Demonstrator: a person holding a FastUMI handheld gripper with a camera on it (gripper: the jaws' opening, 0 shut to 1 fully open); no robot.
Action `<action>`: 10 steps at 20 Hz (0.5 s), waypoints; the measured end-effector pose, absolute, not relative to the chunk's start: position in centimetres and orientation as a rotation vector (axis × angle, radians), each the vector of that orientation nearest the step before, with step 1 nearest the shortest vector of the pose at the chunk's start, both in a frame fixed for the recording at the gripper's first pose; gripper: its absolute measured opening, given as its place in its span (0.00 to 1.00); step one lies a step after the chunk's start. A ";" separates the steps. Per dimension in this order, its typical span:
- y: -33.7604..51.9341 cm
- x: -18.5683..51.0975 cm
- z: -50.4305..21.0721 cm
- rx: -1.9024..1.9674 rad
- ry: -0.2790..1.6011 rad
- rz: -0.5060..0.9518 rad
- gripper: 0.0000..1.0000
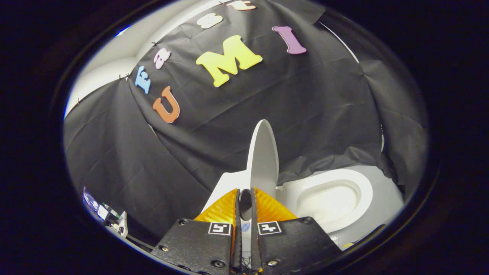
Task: Open the toilet lid.
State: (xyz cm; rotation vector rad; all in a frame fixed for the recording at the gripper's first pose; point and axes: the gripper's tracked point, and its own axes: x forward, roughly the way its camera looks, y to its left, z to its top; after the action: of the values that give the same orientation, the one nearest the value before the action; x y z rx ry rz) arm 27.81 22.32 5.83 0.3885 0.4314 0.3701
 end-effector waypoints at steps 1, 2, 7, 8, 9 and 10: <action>22.9 27.8 5.9 0.382 0.432 0.376 0.12; 23.3 27.9 6.1 0.370 0.427 0.378 0.12; 26.6 27.6 6.3 0.341 0.429 0.405 0.12; 27.4 27.7 6.2 0.324 0.427 0.411 0.12; 28.2 27.6 6.3 0.310 0.428 0.417 0.12; 28.8 27.6 6.4 0.299 0.427 0.421 0.12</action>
State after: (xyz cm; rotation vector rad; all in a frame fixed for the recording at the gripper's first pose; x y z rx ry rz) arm 27.57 28.79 6.43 0.2993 0.4275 0.4209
